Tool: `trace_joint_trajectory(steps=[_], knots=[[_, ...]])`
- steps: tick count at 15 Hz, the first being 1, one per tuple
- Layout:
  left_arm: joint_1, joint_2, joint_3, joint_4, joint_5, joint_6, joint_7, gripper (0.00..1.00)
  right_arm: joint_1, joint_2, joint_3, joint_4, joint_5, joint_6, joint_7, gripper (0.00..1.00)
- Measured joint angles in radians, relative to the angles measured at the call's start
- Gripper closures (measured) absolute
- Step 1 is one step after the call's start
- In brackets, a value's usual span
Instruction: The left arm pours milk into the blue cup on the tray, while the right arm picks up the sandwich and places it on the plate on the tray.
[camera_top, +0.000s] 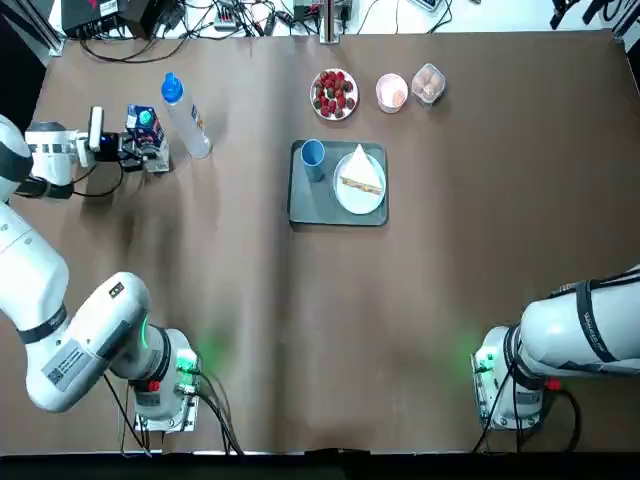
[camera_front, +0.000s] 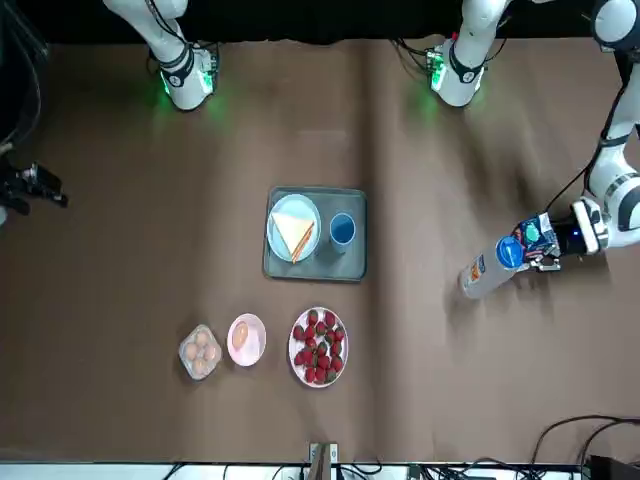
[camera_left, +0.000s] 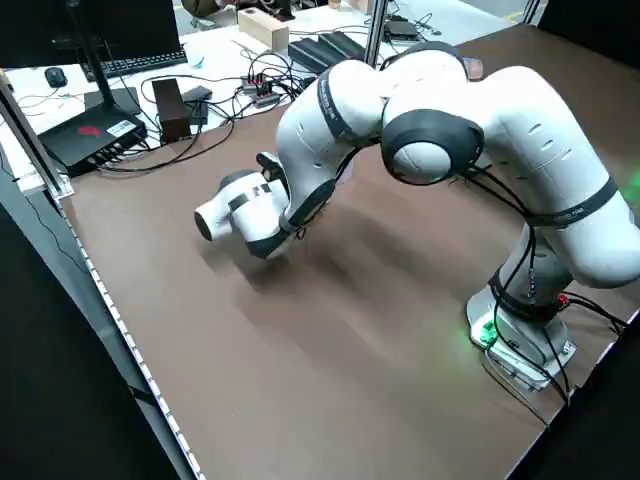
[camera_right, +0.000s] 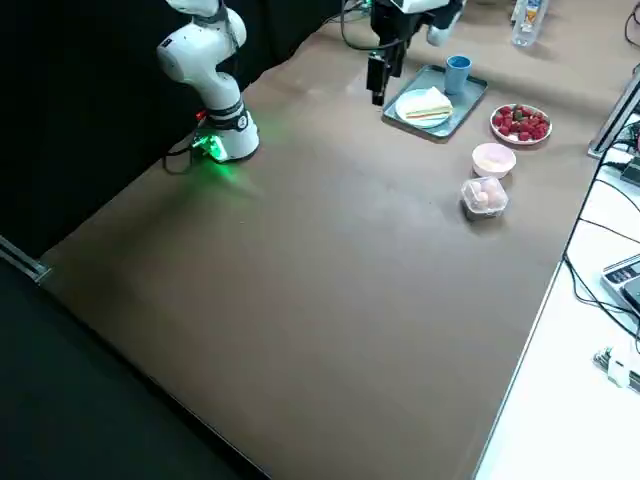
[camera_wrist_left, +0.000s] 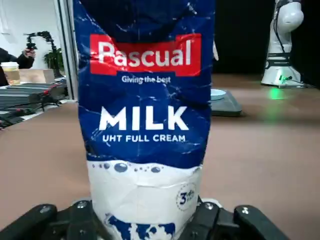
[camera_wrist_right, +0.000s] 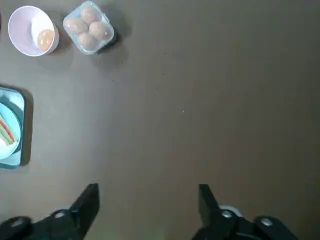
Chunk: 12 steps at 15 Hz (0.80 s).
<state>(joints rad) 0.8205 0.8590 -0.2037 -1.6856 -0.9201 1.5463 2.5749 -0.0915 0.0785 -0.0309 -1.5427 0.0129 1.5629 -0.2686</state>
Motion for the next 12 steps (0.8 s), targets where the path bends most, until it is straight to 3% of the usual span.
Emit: trace_joint_trajectory(steps=[2,7,12], knots=[[0.009,-0.028,0.000,0.008,0.000,0.000,-0.031,0.44,-0.022,-0.043,0.001,-0.039,0.000,-0.009,0.001,0.00],[0.020,-0.130,0.000,0.038,0.017,-0.032,-0.111,0.47,-0.053,-0.141,0.005,-0.153,0.001,0.011,0.000,0.00],[0.009,-0.369,-0.005,0.051,0.071,-0.077,-0.311,0.49,-0.051,-0.235,0.029,-0.260,0.002,0.055,0.035,0.00]])
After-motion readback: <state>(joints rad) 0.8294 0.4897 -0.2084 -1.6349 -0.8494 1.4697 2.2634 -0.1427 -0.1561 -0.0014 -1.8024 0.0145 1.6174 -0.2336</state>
